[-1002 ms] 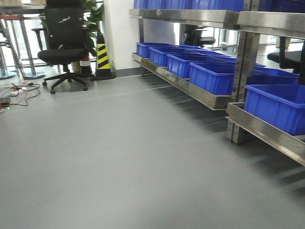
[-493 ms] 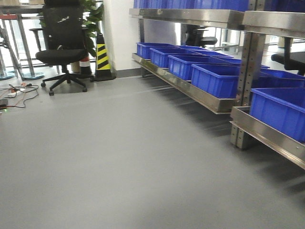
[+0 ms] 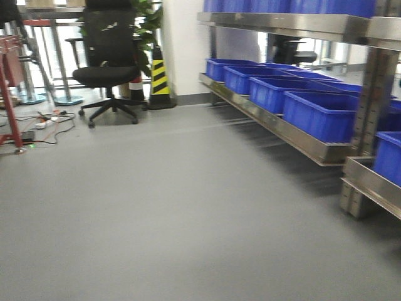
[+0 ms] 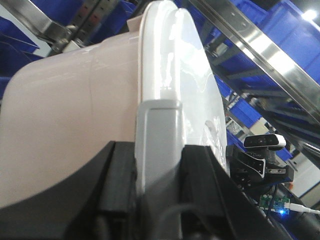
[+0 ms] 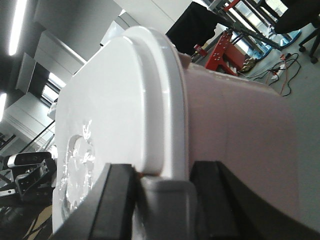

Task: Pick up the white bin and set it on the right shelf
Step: 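Drive toward the steel shelf rack holding the bin with both grippers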

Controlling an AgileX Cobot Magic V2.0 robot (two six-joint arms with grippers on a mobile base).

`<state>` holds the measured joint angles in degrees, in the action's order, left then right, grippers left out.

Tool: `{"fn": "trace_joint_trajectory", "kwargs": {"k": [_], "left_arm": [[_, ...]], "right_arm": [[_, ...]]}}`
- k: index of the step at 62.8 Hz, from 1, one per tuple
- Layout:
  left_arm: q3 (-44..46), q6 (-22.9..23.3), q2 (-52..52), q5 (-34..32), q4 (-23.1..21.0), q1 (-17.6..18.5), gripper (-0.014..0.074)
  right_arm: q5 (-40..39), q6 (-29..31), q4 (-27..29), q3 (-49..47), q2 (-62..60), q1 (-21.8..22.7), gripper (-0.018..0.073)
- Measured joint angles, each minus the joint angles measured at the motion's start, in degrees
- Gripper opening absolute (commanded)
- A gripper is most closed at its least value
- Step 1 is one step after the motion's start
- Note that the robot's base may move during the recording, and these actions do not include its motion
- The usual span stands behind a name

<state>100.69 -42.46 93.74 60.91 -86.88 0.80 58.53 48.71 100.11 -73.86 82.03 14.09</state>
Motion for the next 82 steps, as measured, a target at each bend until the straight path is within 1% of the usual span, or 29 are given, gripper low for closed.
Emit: {"fn": "trace_joint_trajectory", "kwargs": {"k": [82], "left_arm": [[0.00, 0.00, 0.00, 0.00, 0.00, 0.00, -0.0126]], "right_arm": [[-0.75, 0.00, 0.00, 0.00, 0.00, 0.00, 0.0057]]}}
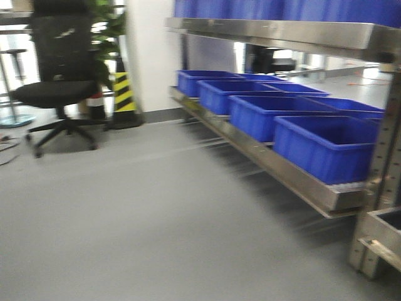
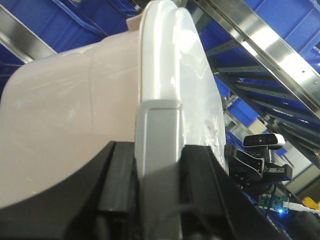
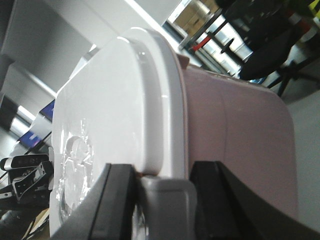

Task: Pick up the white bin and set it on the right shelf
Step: 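Drive toward the steel shelf rack holding the bin with both grippers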

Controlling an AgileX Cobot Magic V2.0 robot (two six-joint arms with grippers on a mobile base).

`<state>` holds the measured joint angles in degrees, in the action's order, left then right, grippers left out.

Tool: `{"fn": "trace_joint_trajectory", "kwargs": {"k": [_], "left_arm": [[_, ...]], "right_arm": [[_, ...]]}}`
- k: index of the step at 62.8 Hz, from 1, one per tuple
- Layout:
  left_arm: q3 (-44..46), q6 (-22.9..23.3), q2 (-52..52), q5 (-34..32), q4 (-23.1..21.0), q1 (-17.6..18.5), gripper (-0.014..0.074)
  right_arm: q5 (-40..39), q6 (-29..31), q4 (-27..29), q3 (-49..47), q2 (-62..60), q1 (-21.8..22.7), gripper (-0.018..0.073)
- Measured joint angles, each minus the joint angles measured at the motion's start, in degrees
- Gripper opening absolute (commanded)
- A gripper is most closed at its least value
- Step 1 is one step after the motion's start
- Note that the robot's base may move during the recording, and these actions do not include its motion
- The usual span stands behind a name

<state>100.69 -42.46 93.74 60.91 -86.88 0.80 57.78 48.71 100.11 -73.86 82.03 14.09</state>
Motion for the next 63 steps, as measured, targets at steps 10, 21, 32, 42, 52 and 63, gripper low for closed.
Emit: {"fn": "trace_joint_trajectory", "kwargs": {"k": [10, 21, 32, 42, 52, 63], "left_arm": [[0.00, 0.00, 0.00, 0.00, 0.00, 0.00, -0.0126], [0.00, 0.00, 0.00, 0.00, 0.00, 0.04, -0.0126], [0.00, 0.00, 0.11, 0.00, 0.13, 0.04, -0.0126], [0.00, 0.00, 0.11, 0.00, 0.13, 0.04, -0.0126], [0.00, 0.00, 0.11, 0.00, 0.13, 0.04, -0.0126], [0.00, 0.00, 0.11, 0.00, 0.13, 0.04, -0.0126]], "right_arm": [[-0.14, 0.00, 0.00, 0.00, 0.00, 0.00, 0.0057], [-0.18, 0.00, 0.11, 0.00, 0.00, 0.00, 0.0057], [-0.40, 0.00, 0.11, 0.00, 0.00, 0.00, 0.0057], [-0.40, 0.00, 0.11, 0.00, 0.00, 0.00, 0.0057], [-0.40, 0.00, 0.11, 0.00, 0.00, 0.00, 0.0057], [-0.40, 0.00, 0.11, 0.00, 0.00, 0.00, 0.0057]]}}
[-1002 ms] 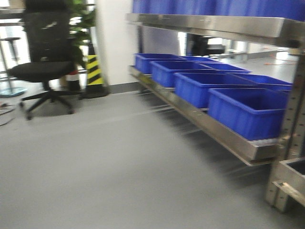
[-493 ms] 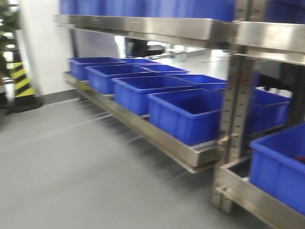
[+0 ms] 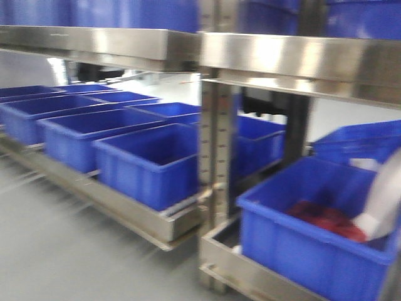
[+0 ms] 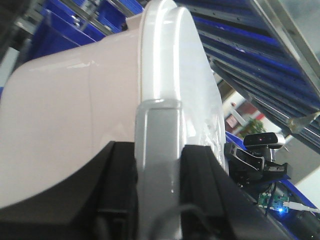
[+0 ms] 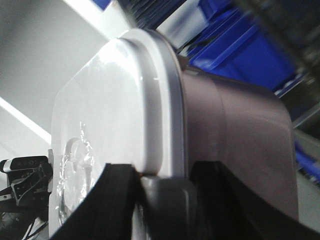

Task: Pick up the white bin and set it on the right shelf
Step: 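Drive toward the steel shelf rack holding the bin with both grippers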

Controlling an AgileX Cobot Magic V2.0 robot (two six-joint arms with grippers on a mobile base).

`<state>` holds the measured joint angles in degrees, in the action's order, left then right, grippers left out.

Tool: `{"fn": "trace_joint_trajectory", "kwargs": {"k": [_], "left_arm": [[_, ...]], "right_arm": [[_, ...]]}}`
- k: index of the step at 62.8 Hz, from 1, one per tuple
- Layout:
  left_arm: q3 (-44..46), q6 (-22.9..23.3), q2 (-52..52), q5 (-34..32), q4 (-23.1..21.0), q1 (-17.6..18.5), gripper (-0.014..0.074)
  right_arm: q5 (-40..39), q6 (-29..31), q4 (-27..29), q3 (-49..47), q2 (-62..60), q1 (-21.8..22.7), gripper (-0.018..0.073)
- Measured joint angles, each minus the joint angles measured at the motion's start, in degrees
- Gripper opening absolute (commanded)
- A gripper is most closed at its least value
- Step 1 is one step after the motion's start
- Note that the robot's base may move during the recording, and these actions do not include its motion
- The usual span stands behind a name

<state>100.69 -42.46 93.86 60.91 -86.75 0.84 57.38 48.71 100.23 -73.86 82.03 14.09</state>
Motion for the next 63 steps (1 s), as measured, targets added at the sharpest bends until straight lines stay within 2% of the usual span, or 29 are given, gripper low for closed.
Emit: {"fn": "trace_joint_trajectory", "kwargs": {"k": [63], "left_arm": [[0.00, 0.04, 3.13, 1.26, -0.11, 0.13, -0.0126]], "right_arm": [[-1.52, 0.00, -0.10, 0.00, 0.00, 0.00, 0.0057]]}}
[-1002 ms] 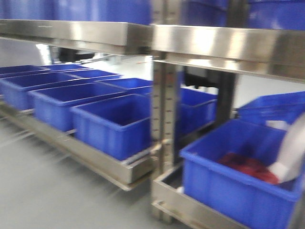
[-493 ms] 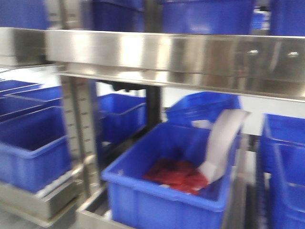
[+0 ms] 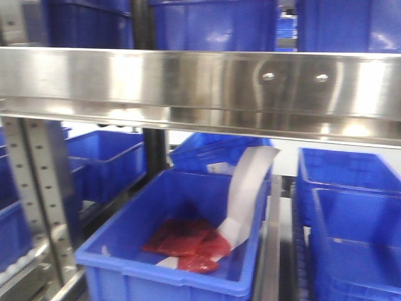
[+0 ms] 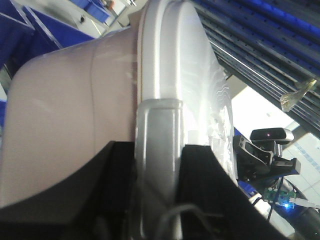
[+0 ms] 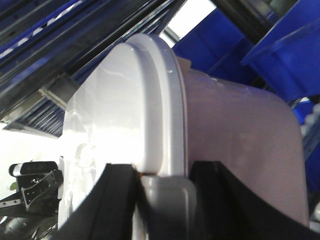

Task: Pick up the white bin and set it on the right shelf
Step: 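Drive toward the steel shelf rack holding the bin with both grippers, then raise the held bin above the upper roller shelf with both grippers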

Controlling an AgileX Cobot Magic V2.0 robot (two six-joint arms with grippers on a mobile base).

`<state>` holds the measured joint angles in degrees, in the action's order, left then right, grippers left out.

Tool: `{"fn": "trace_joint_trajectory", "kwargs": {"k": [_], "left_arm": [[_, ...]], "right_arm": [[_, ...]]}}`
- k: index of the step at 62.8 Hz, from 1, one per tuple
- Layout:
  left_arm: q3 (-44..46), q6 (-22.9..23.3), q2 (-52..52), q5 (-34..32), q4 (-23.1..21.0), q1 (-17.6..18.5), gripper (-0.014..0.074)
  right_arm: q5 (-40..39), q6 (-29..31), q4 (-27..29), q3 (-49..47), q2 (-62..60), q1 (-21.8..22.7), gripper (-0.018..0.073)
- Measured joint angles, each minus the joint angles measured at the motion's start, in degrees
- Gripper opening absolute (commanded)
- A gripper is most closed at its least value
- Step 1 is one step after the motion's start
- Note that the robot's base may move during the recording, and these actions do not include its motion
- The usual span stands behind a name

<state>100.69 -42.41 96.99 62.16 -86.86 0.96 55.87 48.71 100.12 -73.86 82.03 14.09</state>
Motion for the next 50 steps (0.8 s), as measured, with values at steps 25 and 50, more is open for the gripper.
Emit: {"fn": "trace_joint_trajectory", "kwargs": {"k": [25, 50], "left_arm": [[0.00, 0.00, 2.41, 0.46, -0.45, 0.24, -0.0126], [0.00, 0.00, 3.63, 0.83, -0.68, 0.37, -0.0126]], "right_arm": [[-0.61, 0.00, -0.25, 0.00, 0.00, 0.00, 0.0057], [-1.18, 0.13, -0.70, 0.00, 0.00, 0.00, 0.0057]]}}
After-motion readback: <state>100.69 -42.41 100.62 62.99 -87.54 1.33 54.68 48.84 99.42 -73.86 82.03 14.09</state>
